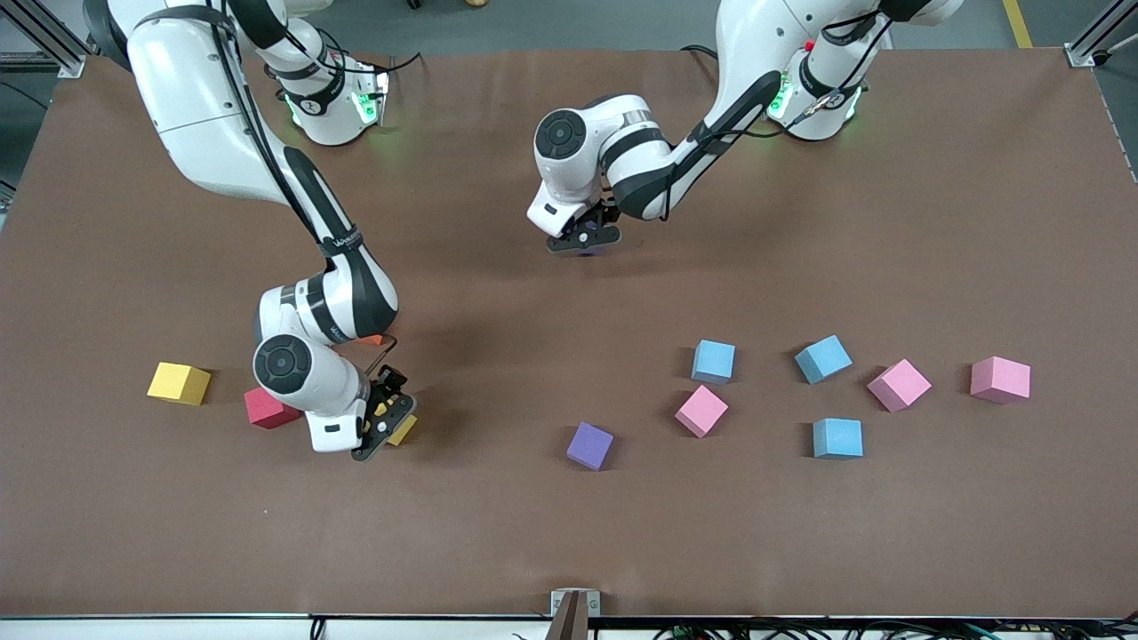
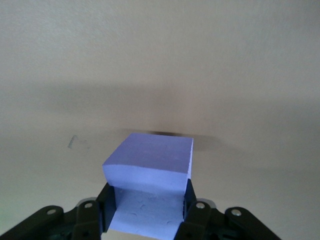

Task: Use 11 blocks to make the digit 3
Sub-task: 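Lower the purple block with the left gripper while the right gripper carries yellow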

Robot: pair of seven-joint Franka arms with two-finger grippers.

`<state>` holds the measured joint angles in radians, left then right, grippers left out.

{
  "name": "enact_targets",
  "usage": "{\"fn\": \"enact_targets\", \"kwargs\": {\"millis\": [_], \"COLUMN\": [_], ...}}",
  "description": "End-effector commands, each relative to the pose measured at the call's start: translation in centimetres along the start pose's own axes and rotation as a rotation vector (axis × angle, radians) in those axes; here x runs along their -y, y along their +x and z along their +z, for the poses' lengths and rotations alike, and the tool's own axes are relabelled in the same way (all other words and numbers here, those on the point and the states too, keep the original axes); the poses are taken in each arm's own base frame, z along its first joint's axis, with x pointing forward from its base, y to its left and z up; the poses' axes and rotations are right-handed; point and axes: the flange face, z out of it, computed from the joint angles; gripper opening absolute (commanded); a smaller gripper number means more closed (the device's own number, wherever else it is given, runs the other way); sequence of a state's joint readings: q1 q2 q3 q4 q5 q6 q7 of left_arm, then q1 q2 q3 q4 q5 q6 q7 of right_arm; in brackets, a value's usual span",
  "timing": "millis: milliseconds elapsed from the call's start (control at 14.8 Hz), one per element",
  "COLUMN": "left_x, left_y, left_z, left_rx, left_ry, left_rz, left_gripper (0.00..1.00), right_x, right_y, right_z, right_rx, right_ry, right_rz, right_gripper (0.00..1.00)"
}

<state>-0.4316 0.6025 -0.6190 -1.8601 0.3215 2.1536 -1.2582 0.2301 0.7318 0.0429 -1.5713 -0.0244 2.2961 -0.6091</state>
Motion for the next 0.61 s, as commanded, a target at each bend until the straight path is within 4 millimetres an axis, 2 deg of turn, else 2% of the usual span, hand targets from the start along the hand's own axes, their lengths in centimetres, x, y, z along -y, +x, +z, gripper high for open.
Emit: {"fn": "enact_targets", "kwargs": {"millis": [0, 135, 270, 337, 539], "left_x": [-0.1, 0.0, -0.4, -0.5, -1.6], "left_y": [-0.1, -0.3, -0.7, -0.6, -0.5], "left_z": [1.0, 1.6, 1.6, 1.6, 1.5], "left_rx": [-0.039, -0.037, -0.035, -0.033, -0.028], "left_ry": [0.092, 0.115, 0.115, 0.111, 0.099], "left_rz": [0.088, 0.100, 0.104, 0.102, 0.103], "left_gripper": [0.27, 0.27, 0.28, 0.29, 0.30], "right_x": [-0.3, -0.3, -0.2, -0.3, -0.6], "right_y": [0.2, 0.2, 0.4, 0.4, 0.3], "right_z": [0.0, 0.3, 0.2, 0.1, 0.0], "right_rx": [0.000, -0.001, -0.007, -0.011, -0.018], "right_ry": [-0.009, -0.006, -0.013, -0.018, -0.022], "right_rz": [-0.016, -0.014, -0.022, -0.022, -0.028], "right_gripper": [0.68, 0.49, 0.35, 0.32, 0.31]}}
